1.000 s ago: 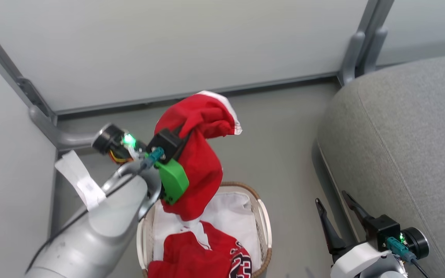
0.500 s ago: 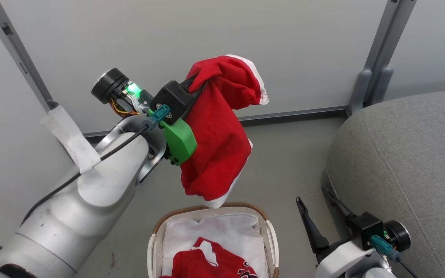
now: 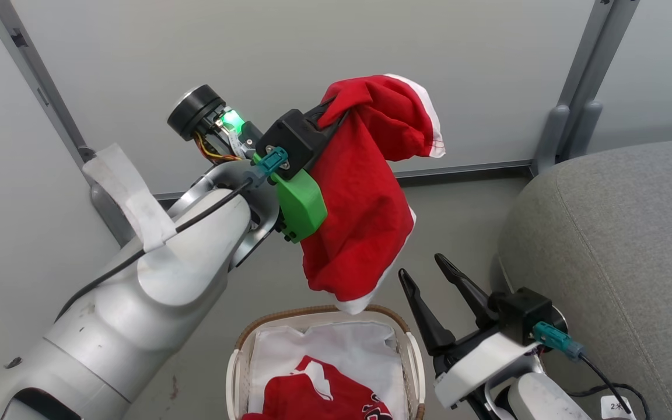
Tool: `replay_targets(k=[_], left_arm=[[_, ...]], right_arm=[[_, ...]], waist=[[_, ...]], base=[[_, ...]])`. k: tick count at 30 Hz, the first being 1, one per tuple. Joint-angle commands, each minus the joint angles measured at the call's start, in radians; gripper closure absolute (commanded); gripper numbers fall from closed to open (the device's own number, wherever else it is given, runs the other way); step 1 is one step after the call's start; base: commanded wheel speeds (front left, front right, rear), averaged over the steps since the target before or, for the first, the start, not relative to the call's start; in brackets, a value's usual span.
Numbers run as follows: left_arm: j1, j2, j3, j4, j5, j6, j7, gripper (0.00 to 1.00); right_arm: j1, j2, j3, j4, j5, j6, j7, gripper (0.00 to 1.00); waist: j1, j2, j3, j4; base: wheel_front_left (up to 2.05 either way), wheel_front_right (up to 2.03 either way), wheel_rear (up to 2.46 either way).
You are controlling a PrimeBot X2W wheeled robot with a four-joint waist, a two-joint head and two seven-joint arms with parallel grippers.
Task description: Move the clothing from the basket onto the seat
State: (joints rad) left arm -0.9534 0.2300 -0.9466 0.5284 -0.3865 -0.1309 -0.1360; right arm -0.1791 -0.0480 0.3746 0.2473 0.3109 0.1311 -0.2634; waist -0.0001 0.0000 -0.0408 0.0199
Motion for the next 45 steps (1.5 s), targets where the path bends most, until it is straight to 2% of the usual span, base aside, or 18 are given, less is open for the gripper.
replay_targets(k=[1,9,14,19,25,26,27,28,29,30,45], left_arm=[[-0.015,-0.008,-0.005,0.000,-0.012,0.001,-0.002,1.00],[-0.017,-0.033,-0.025,-0.024,-0.019,0.001,0.008,1.00],[-0.017,-0.044,-0.034,-0.047,-0.028,0.001,0.013,1.00],[-0.008,-0.051,-0.041,-0.077,-0.044,0.001,0.019,1.00],[0.013,-0.052,-0.052,-0.100,-0.063,0.001,0.024,1.00],[0.018,-0.052,-0.053,-0.103,-0.066,0.001,0.023,1.00],[0.023,-0.052,-0.053,-0.104,-0.070,0.001,0.023,1.00],[0.027,-0.051,-0.055,-0.105,-0.076,0.001,0.023,1.00],[0.029,-0.050,-0.055,-0.105,-0.078,0.001,0.023,1.00],[0.033,-0.048,-0.054,-0.103,-0.080,0.002,0.021,1.00],[0.122,-0.037,-0.024,-0.052,-0.155,0.029,-0.014,1.00]], right_arm=[[-0.020,-0.004,0.015,0.001,0.026,-0.001,-0.002,0.00],[-0.094,-0.005,0.071,0.008,0.091,-0.001,-0.002,0.00],[-0.153,-0.004,0.041,0.034,0.020,-0.001,-0.002,0.00],[-0.211,-0.004,0.008,0.071,-0.109,-0.001,-0.002,0.00],[-0.262,-0.004,0.029,0.134,-0.122,-0.001,-0.002,0.00],[-0.268,-0.004,0.039,0.152,-0.114,-0.001,-0.002,0.10],[-0.276,-0.004,0.049,0.169,-0.108,-0.001,-0.002,0.49],[-0.288,-0.004,0.059,0.182,-0.102,-0.001,-0.002,0.70],[-0.295,-0.004,0.066,0.192,-0.098,-0.001,-0.002,0.81],[-0.301,-0.004,0.073,0.203,-0.094,-0.001,-0.002,1.00],[-0.302,-0.004,0.054,0.229,-0.082,-0.001,-0.002,1.00]], waist=[[0.0001,0.0000,0.001,0.004],[0.0001,0.0000,0.003,0.022],[0.0001,0.0000,0.004,0.033],[0.0001,0.0000,0.005,0.044],[0.0001,0.0000,0.005,0.051],[0.0001,0.0000,0.005,0.052],[0.0001,0.0000,0.004,0.053],[0.0001,0.0000,0.003,0.053],[0.0001,0.0000,0.003,0.054],[0.0001,0.0000,0.003,0.054],[0.0001,0.0000,0.001,0.047]], base=[[0.00,0.00,0.00],[0.00,0.00,0.00],[0.00,0.00,0.00],[0.00,0.00,0.00],[0.00,0.00,0.00],[0.00,0.00,0.00],[0.00,0.00,0.00],[0.00,0.00,0.00],[0.00,0.00,0.00],[0.00,0.00,0.00],[0.00,0.00,0.00]])
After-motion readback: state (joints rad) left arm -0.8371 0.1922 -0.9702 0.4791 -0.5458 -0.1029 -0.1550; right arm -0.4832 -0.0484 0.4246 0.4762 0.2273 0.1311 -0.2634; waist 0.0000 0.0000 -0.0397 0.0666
